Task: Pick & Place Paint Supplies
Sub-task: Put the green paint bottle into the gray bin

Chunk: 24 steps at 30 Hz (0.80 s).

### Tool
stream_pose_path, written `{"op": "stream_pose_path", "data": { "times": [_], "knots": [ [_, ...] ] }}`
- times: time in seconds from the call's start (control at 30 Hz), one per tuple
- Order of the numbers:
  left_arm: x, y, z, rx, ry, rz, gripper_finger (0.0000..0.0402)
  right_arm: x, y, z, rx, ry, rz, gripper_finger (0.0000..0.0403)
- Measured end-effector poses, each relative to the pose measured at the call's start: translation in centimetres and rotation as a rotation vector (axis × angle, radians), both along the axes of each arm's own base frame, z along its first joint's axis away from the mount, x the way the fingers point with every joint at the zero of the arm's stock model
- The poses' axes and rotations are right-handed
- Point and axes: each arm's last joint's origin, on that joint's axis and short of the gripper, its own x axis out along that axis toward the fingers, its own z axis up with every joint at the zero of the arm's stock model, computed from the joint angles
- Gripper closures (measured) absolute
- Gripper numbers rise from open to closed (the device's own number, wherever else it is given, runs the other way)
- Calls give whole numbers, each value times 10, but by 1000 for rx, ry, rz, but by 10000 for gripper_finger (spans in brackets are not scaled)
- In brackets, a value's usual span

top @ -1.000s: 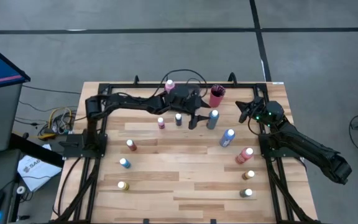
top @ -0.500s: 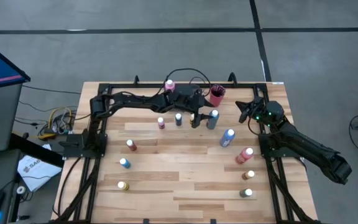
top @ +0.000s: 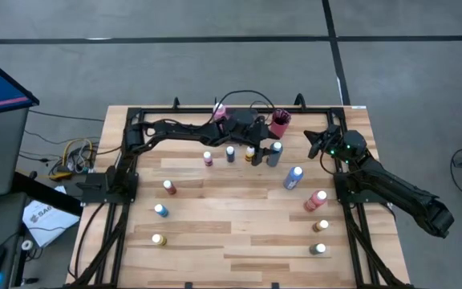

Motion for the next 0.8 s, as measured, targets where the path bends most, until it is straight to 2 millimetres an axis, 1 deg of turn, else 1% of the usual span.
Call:
{"op": "stream_pose_path", "data": {
  "times": [0.07,0.23,0.37,0.43,0.67,0.8],
  "knots": [
    [0,0,-1,-2,9,0,150,0,0,0,0,0,0,395],
    [3,1,-14,-10,33,-12,151,0,0,0,0,0,0,395],
    [4,-1,-15,-12,34,-13,152,0,0,0,0,0,0,395],
    [5,-1,-15,-9,33,-13,160,0,0,0,0,0,0,395],
    [4,-1,-15,-7,35,-12,215,0,0,0,0,0,0,395],
    [4,0,-15,11,32,-10,257,0,0,0,0,0,0,395]
  ]
}}
